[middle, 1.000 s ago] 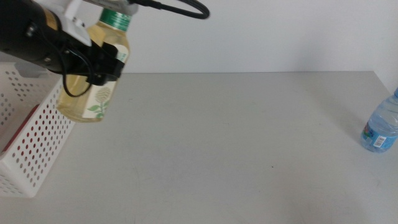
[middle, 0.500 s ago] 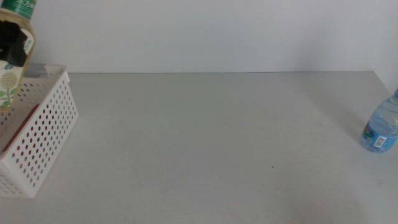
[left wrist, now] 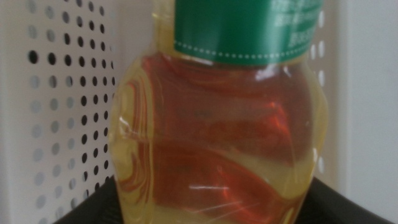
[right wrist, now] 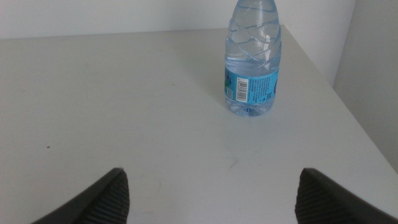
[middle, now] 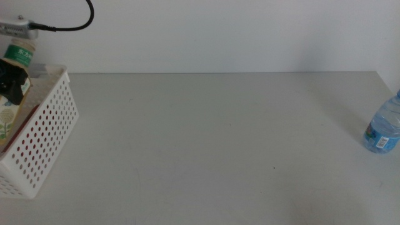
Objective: Use arms to grab the bottles and put them into the dustbin to the left of the table.
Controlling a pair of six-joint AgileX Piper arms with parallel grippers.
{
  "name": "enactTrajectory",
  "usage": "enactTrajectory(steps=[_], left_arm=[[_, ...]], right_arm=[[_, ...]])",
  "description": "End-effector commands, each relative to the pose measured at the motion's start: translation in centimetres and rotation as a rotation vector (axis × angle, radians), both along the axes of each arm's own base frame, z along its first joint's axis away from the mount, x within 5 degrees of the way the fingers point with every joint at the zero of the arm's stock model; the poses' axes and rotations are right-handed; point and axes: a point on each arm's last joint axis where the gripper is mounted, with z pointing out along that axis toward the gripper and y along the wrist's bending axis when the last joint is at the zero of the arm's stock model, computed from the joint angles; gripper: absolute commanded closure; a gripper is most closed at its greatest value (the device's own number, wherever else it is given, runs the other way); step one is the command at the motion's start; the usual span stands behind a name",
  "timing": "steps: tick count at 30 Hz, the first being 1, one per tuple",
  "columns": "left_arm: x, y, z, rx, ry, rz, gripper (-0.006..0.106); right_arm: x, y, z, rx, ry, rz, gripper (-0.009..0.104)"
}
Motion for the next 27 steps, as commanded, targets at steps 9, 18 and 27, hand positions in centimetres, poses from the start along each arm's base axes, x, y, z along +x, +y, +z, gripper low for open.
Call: enactTrajectory(steps=[9, 18, 27], left_arm=[[2.4, 0.7, -2.1, 0.017, 0.009, 0.001, 0.101], [3.4, 0.7, -4.3, -0.017, 0.051, 0.004, 0.075], [3.7, 0.7, -4.2, -0.004, 0.023, -0.011, 0.021]], right_arm=[[0.0, -0.1, 1.1, -0.028, -0.103, -0.007, 0.02], [0.0, -0.1, 1.1, -0.028, -0.103, -0.007, 0.02], [0.0, -0.1, 1.1, -0.028, -0.103, -0.007, 0.02]])
